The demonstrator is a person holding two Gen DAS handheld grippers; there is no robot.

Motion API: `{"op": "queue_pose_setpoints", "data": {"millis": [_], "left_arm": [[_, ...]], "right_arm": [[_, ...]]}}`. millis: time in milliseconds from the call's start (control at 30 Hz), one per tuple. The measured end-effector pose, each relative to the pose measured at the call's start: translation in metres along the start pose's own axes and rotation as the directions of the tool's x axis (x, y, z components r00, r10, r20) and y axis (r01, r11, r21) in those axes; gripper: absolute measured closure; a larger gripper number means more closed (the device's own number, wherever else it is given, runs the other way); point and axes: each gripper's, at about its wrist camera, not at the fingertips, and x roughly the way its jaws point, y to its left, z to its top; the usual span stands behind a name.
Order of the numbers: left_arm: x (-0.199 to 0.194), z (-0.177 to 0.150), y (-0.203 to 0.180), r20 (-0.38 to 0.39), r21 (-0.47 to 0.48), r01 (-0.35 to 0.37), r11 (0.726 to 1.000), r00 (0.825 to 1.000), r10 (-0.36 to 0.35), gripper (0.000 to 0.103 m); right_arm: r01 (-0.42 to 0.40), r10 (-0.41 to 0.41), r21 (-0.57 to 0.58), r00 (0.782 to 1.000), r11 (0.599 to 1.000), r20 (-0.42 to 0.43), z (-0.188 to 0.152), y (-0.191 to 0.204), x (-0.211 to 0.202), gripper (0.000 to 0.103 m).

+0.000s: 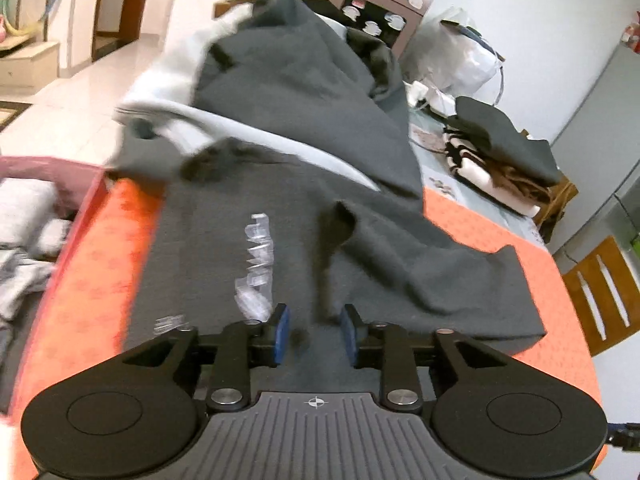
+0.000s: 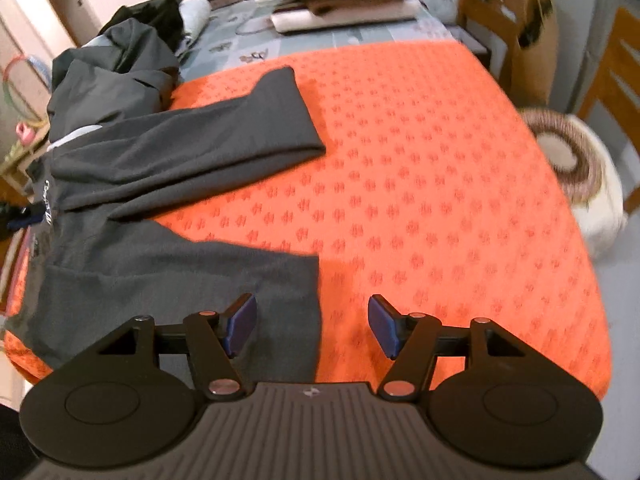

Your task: Fold clothes

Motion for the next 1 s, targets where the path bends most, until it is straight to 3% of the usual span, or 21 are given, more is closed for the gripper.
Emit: {"op": "queue_pose_setpoints", "data": {"millis": [233,367,533,600,633,700,1000], "left_arm": [[-0.049,-0.034,0.056,-0.052,-0.041,-0.083,0.996,0.995,0.081,0.061],[-0.065,-0.064,0.077,-0.129,-0.054,-0.09,0.994,0.988,0.082,0.06],[-0.063,-0.089,0.082,-0.189,-0.073,-0.075,0.995,0.98,0.06,0.056],[-0.06,-0.092,0.081,-0.191,-0.071,-0.073,0.995,0.98,0.058,0.057],[-0.061,-0.093,0.08,-0.186,-0.063,-0.078,0.995,0.98,0.065,0.062],[-0.062,-0.094,0.079,-0.18,-0.059,-0.076,0.995,0.981,0.064,0.093],[-0.105,-0.097,0.059,-0.088,-0.128,-0.099,0.987,0.992,0.088,0.094]], "right_arm": [[-0.031,0.034,0.114,0.999,0.993,-0.024,-0.035,-0.006,0.004,0.035],[-0.062,0.068,0.173,0.997,0.983,-0.028,-0.053,-0.004,0.007,0.036],[-0.068,0.073,0.206,0.997,0.976,-0.015,-0.065,0.005,0.011,0.062],[-0.06,0.063,0.209,0.998,0.976,-0.006,-0.066,0.008,0.011,0.085],[-0.067,0.069,0.221,0.998,0.973,-0.004,-0.066,0.008,0.01,0.089],[-0.076,0.077,0.24,0.997,0.968,0.005,-0.064,0.007,0.008,0.094],[-0.115,0.106,0.216,0.993,0.97,0.053,-0.047,-0.001,-0.027,0.096]]}}
